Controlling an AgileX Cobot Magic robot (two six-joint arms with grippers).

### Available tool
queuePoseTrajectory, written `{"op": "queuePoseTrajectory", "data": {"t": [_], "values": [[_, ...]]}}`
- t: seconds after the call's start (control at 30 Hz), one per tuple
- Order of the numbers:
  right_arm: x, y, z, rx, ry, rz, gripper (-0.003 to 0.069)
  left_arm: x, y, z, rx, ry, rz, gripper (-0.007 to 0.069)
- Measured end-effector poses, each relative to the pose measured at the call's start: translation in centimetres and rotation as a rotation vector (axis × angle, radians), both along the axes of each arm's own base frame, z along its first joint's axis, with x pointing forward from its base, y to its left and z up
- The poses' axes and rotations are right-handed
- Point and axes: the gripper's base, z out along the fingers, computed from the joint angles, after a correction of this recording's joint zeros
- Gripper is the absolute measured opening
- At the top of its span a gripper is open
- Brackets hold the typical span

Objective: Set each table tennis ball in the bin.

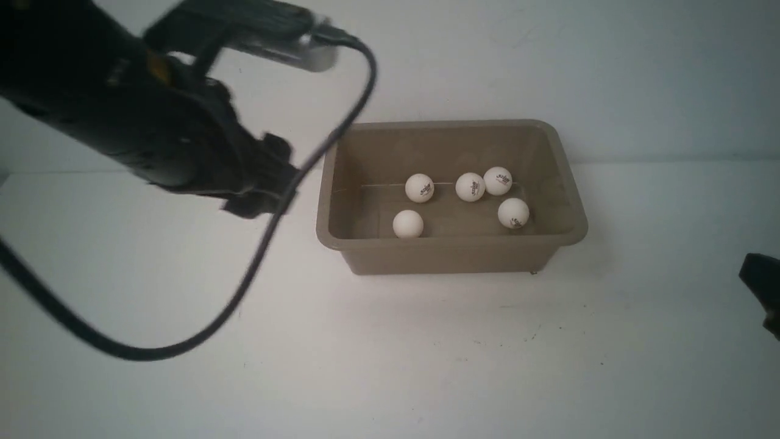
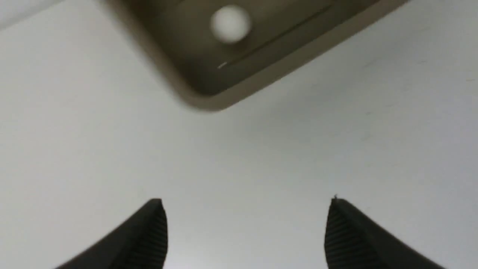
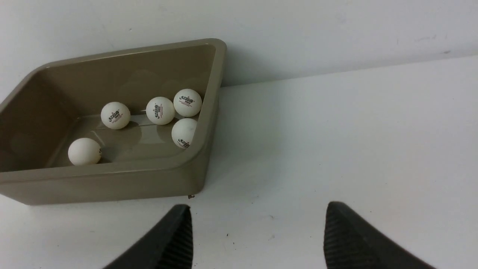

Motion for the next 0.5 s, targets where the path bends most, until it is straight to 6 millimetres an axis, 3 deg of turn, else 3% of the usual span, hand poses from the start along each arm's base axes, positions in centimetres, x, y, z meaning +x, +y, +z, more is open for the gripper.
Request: {"op": "queuePoseTrajectory", "data": {"t": [0.07,0.27,0.4,0.5], "values": [[0.0,0.0,0.0,0.0,0.0,0.0,0.043,-2.2,1.8,2.2,0.018,-0.064,0.047,0.051],[0.0,0.0,0.0,0.002,0.0,0.004,0.043,-7.3,5.0,5.8,-0.015,-0.283,0.039,0.051],[0.0,0.2,0.0,0.01,0.002,0.014,0.043,-11.3,7.3,5.3,-0.072,-0.466,0.074,0.051],[0.0,0.2,0.0,0.017,0.001,0.014,0.043,-13.7,8.4,3.0,-0.094,-0.542,0.095,0.051]]}}
